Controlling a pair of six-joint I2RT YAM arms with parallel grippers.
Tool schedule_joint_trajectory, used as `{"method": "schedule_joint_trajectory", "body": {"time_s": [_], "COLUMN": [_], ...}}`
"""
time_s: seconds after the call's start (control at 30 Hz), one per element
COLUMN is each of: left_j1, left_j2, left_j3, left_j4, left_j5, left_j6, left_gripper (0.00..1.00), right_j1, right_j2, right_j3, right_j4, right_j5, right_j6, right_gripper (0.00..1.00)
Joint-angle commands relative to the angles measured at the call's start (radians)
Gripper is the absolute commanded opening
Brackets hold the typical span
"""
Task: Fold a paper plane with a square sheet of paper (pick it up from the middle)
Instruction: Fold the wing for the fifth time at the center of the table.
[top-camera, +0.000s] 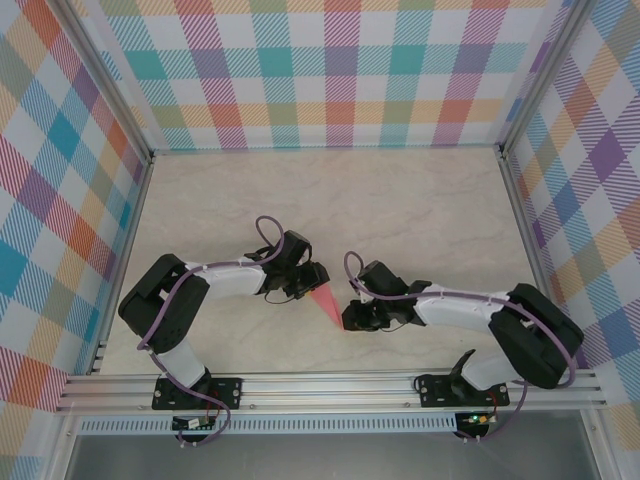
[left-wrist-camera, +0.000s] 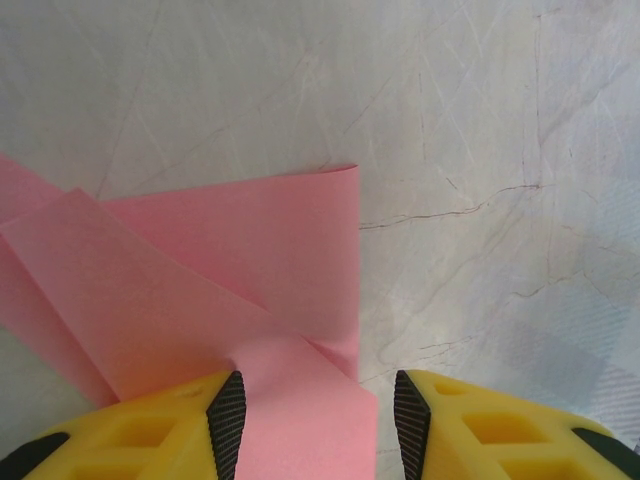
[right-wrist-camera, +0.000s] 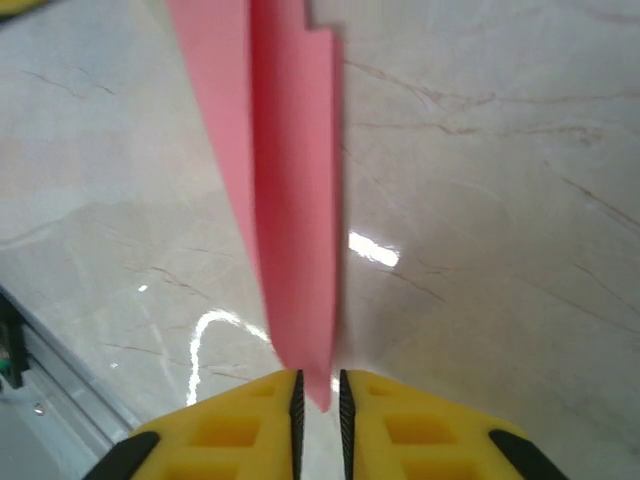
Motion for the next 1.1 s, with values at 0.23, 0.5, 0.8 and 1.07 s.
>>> {"method": "schedule_joint_trajectory", "body": {"time_s": [0.23,0.5,0.8,1.07], "left_j1": [-0.003,-0.003,-0.003,-0.003], "left_j2": [0.031,0.028,0.028,0.026], "left_j3": [0.021,0.024,0.023,0.019], "left_j4": [-0.03,-0.031,-0.035,-0.036], "left_j5": [-0.009,-0.01,-0.007,-0.009], "left_j6": [0.014,0.016,0.018,0.019], "left_gripper": [0.46,0.46,0.46,0.46], "right_j1": [-0.001,-0.001,-0.001,-0.013], "right_j2": [0.034,0.09,0.131,0.133], "right_j3": [0.041,0.063,0.082,0.059], "right_j4": [0.026,0.054,0.054,0.091], "right_j5": [-0.032,-0.053,-0.039,-0.06], "right_j6": [-0.063,-0.07,-0.057,-0.015], "right_gripper": [0.38,0.39,0.35,0.31]}}
